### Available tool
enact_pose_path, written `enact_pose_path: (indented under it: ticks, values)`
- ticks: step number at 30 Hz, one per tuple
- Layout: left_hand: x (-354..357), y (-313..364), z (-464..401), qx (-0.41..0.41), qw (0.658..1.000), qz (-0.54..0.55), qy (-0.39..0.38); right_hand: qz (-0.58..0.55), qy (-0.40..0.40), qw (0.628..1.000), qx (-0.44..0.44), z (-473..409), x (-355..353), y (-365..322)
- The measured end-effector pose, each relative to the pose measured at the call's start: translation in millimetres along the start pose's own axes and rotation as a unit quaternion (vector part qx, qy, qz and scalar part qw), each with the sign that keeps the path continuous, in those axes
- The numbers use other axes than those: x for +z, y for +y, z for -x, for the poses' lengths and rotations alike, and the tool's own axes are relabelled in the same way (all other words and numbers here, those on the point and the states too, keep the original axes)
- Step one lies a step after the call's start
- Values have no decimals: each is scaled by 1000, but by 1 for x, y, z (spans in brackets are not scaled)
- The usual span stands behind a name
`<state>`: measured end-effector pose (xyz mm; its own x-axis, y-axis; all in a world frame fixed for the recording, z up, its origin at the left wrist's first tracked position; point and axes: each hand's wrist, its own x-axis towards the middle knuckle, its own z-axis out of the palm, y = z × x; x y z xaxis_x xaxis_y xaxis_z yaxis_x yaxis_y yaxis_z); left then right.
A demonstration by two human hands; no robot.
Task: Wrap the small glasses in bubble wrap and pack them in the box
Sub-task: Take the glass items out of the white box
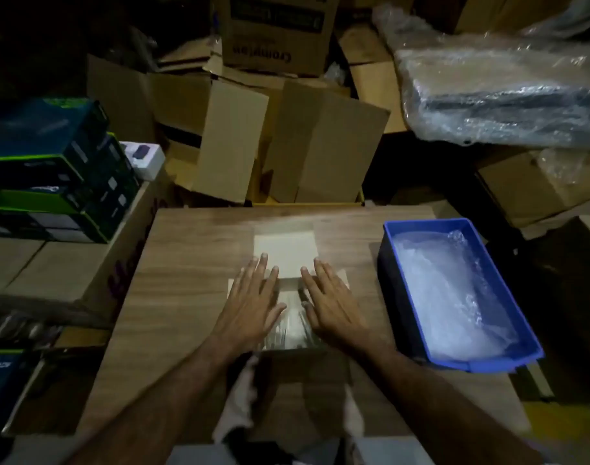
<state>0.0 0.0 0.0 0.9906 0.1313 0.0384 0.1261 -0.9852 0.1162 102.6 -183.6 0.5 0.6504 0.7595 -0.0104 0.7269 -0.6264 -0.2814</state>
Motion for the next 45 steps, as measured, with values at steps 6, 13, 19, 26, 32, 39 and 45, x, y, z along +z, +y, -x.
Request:
enact_pose_path:
  ticks: [6,13,19,26,32,39,45]
  values:
    - [41,-9,9,2,999,-18,-47,42,-88,995,27,4,38,1]
    - [49,-4,-3,-49,997,5,-60,60,-107,992,31,-5,58,11]
    - [46,6,-11,-104,991,21,-76,63,-89,994,-9,-19,65,19]
    - [28,13,-4,-72,984,88,-135,27,-75,995,-67,-20,58,27]
    - [5,18,8,-86,984,137,-70,-34,-60,995,-79,-25,23,28]
    - [-29,9,19,-133,977,158,55,-29,-3,993,-118,-47,-26,5]
    - [-50,-28,42,-235,957,132,107,-61,10,986,-157,-85,-34,-50]
